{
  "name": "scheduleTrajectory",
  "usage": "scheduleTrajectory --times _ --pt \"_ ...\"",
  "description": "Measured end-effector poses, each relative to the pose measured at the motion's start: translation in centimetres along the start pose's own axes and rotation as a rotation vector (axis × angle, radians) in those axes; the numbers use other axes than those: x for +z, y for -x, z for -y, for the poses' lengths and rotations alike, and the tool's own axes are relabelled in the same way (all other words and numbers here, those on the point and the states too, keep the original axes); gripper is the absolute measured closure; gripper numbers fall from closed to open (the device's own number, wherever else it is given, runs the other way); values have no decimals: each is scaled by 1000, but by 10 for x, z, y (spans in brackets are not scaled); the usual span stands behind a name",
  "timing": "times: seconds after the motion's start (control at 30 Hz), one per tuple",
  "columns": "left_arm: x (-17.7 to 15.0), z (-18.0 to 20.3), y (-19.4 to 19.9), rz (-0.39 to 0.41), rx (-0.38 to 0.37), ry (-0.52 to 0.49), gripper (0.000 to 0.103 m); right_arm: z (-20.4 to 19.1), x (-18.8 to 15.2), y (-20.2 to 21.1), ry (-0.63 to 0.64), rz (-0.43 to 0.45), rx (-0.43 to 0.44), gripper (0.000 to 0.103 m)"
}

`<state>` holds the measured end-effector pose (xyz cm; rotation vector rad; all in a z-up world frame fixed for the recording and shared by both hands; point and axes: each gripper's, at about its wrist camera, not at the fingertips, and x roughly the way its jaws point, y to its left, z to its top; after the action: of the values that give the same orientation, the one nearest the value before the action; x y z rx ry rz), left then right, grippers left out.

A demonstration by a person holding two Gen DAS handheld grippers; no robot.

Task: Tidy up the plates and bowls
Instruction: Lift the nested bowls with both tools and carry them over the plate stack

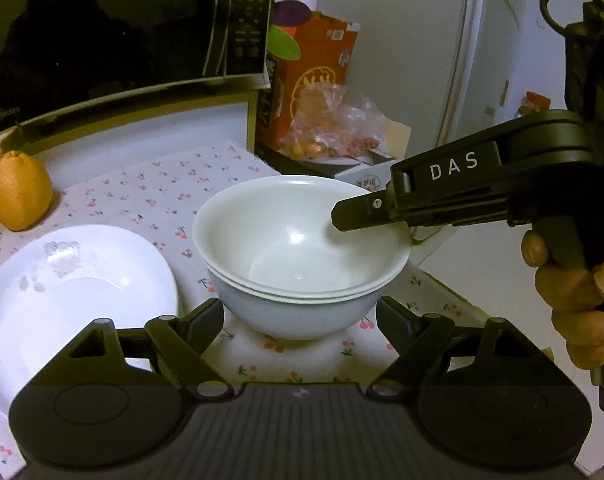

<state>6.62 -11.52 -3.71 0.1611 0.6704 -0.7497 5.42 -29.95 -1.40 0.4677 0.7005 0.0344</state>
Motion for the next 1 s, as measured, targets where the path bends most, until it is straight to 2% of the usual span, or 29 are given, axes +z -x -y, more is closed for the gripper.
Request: scheduleTrajectory --times 0.57,1.0 --pt "0 -35 42 44 67 51 22 -50 5 -12 3 25 82 84" --pt "-1 -75 54 31 131 91 22 -96 -1 -42 18 1 127 84"
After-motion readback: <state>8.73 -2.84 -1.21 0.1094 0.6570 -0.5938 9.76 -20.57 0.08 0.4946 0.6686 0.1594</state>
